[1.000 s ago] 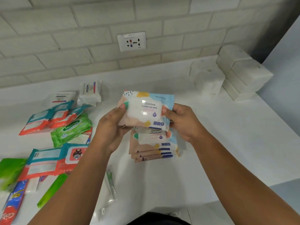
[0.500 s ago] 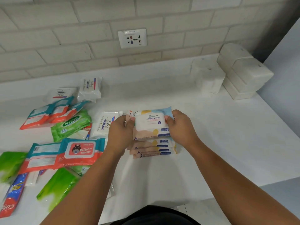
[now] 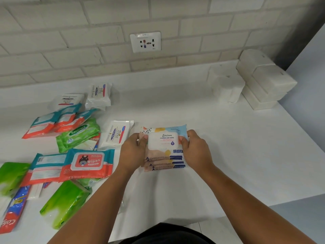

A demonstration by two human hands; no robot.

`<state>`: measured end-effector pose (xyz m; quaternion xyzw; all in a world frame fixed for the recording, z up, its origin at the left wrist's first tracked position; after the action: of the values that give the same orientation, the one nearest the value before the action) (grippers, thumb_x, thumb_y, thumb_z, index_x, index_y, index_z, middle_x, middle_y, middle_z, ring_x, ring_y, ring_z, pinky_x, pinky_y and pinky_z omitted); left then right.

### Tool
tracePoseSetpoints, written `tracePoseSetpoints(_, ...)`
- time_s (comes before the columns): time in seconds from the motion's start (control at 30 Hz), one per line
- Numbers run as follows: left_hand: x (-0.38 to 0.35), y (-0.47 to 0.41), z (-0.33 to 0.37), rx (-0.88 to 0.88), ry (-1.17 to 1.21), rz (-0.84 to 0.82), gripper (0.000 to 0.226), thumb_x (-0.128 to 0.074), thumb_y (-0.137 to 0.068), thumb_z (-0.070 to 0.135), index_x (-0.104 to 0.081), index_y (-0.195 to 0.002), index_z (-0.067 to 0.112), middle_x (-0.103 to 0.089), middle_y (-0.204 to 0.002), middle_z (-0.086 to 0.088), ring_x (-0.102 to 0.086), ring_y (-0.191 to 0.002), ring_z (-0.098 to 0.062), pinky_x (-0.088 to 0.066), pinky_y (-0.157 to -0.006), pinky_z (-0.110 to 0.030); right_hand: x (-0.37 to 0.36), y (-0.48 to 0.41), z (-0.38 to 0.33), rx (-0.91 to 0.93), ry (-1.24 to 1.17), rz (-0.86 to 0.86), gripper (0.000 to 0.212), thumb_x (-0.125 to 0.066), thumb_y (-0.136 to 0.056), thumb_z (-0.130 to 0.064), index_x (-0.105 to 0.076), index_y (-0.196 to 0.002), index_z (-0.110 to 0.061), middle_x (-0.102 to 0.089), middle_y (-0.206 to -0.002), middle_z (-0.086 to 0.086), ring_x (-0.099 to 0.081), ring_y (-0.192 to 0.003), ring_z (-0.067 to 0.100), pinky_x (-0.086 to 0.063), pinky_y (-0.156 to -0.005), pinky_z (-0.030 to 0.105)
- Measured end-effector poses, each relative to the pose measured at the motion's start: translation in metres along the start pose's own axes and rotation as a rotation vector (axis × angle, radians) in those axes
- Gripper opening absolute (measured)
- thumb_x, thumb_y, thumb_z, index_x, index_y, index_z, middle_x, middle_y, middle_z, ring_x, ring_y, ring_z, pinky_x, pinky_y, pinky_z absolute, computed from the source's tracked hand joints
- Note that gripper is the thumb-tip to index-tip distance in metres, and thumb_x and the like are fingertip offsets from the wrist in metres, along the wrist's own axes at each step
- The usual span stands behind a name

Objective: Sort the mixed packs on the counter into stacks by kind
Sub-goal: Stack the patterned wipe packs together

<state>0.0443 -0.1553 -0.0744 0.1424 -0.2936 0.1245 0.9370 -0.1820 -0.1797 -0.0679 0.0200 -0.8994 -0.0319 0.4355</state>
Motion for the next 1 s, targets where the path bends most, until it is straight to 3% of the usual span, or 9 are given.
tracePoseSetpoints(0.2,0.008,0.003,-0.008,0.061,0.04,0.025,0.041,-0.048,-0.099,0.058,-0.056,-0.122,0.025,-0.068,-0.099,0.003,-0.07,-0.091,-0.018,-0.063,-0.074,-0.041,0.014,-0.002,0.004,-0.046,-0.025,0.099,0.041,-0.054,-0.095,-0.05,-0.04,-0.119,-0.02,-0.066,-0.092,-0.001,-0.067,-0.08,0.022,-0.056,-0.065,0.037)
tracePoseSetpoints(0.3,0.012,0.01,-0.014,0.126,0.099,-0.017,0.053,-0.052,-0.09,0.069,-0.051,-0.122,0.028,-0.064,-0.103,0.006,-0.068,-0.095,-0.015,-0.059,-0.077,-0.034,0.032,-0.019,-0.003,-0.013,-0.099,0.161,0.051,-0.061,-0.091,-0.049,-0.046,-0.128,-0.018,-0.06,-0.115,0.002,-0.06,-0.104,0.022,-0.052,-0.081,0.035)
tracePoseSetpoints(0.4,0.003,0.018,-0.022,0.21,0.128,-0.215,0.07,-0.059,-0.079,0.077,-0.045,-0.128,0.029,-0.065,-0.112,0.006,-0.07,-0.097,-0.015,-0.061,-0.085,-0.038,0.025,-0.048,-0.017,0.05,-0.109,-0.071,0.054,-0.057,-0.09,-0.059,-0.056,-0.127,-0.02,-0.06,-0.126,-0.001,-0.057,-0.114,0.018,-0.048,-0.091,0.035)
tracePoseSetpoints(0.47,-0.005,0.026,-0.024,0.234,0.141,-0.344,0.078,-0.068,-0.072,0.077,-0.047,-0.129,0.029,-0.069,-0.114,0.007,-0.072,-0.098,-0.015,-0.062,-0.084,-0.039,0.01,-0.058,-0.027,0.049,-0.119,-0.338,0.053,-0.055,-0.088,-0.065,-0.063,-0.118,-0.022,-0.071,-0.108,-0.005,-0.064,-0.101,0.013,-0.049,-0.088,0.034)
tracePoseSetpoints(0.53,-0.012,0.036,-0.018,0.215,0.138,-0.467,0.061,-0.075,-0.073,0.066,-0.052,-0.123,0.038,-0.07,-0.114,0.007,-0.071,-0.099,-0.018,-0.064,-0.074,-0.037,-0.005,-0.059,-0.034,0.053,-0.11,-0.55,0.047,-0.059,-0.088,-0.062,-0.068,-0.107,-0.02,-0.073,-0.079,-0.005,-0.067,-0.074,0.009,-0.05,-0.076,0.029)
tracePoseSetpoints(0.6,-0.017,0.043,-0.013,0.219,0.14,-0.538,0.042,-0.079,-0.08,0.051,-0.055,-0.113,0.044,-0.07,-0.113,0.003,-0.072,-0.097,-0.024,-0.063,-0.068,-0.037,-0.012,-0.061,-0.036,0.065,-0.088,-0.642,0.046,-0.065,-0.086,-0.06,-0.071,-0.103,-0.018,-0.073,-0.08,-0.004,-0.065,-0.066,0.007,-0.047,-0.066,0.023)
tracePoseSetpoints(0.73,-0.02,0.037,-0.02,0.318,0.286,-0.459,0.029,-0.079,-0.087,0.016,-0.064,-0.109,0.028,-0.075,-0.105,-0.007,-0.076,-0.087,-0.031,-0.063,-0.08,-0.049,-0.014,-0.061,-0.028,0.037,-0.098,-0.687,0.045,-0.069,-0.081,-0.061,-0.074,-0.096,-0.019,-0.077,-0.088,0.002,-0.07,-0.078,0.015,-0.052,-0.067,0.026)
tracePoseSetpoints(0.83,-0.02,0.03,-0.02,0.314,0.378,-0.408,0.029,-0.074,-0.087,0.001,-0.064,-0.109,0.019,-0.075,-0.106,-0.008,-0.075,-0.093,-0.029,-0.062,-0.085,-0.048,-0.012,-0.053,-0.017,-0.028,-0.132,-0.693,0.044,-0.067,-0.081,-0.063,-0.075,-0.1,-0.024,-0.077,-0.092,-0.003,-0.073,-0.089,0.018,-0.056,-0.077,0.033)
tracePoseSetpoints(1.0,-0.021,0.004,-0.023,0.263,0.41,-0.269,0.047,-0.071,-0.087,-0.003,-0.055,-0.126,0.017,-0.07,-0.114,-0.003,-0.069,-0.104,-0.022,-0.062,-0.087,-0.04,-0.012,-0.027,0.0,-0.146,-0.272,-0.738,0.042,-0.062,-0.084,-0.065,-0.071,-0.109,-0.032,-0.077,-0.098,-0.005,-0.073,-0.093,0.021,-0.06,-0.081,0.039)
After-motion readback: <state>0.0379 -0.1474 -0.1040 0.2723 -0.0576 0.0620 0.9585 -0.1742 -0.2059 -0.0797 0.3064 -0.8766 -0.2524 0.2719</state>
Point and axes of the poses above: each hand's wrist, its own y-axis away from the middle knuckle, its own x-axis out of the back of the hand, z = x × y, the point moved 7 cm from there along -y, towards the middle knuckle
